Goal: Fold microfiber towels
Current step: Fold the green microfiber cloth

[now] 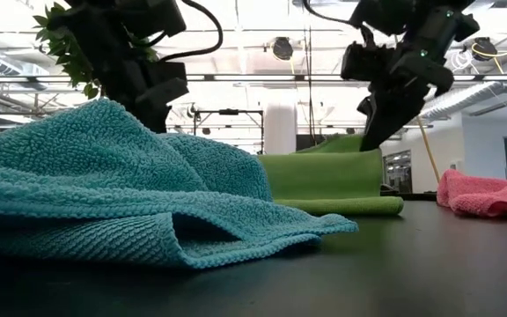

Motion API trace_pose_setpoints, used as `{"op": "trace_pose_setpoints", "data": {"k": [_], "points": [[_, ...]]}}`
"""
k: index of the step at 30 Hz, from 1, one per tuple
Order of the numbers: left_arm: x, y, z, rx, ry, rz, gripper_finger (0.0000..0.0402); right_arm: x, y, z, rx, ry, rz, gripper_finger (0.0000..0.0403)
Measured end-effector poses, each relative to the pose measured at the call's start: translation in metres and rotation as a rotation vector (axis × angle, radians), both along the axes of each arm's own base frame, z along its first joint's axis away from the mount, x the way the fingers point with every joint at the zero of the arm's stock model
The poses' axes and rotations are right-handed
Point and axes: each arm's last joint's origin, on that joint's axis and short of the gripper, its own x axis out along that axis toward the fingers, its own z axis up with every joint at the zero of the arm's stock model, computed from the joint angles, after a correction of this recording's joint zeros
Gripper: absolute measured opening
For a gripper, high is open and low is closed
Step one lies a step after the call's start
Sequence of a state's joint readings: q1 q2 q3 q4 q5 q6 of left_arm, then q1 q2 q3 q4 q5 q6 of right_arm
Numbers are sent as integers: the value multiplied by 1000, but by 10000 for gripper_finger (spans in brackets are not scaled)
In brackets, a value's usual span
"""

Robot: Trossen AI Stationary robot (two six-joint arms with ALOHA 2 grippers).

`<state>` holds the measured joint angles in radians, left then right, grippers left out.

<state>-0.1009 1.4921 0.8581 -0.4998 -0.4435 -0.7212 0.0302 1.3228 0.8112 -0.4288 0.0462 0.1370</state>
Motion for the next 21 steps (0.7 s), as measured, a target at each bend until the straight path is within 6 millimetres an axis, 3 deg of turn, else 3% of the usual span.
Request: {"op": "trace_pose_setpoints", "data": {"k": [12,21], "points": [[-4,-29,-1,-64,-25,-35,1,2,35,-8,127,26,14,0],[-14,-45,-8,-130,-6,-7,3,7,46,-16,165,31,4,0]]}}
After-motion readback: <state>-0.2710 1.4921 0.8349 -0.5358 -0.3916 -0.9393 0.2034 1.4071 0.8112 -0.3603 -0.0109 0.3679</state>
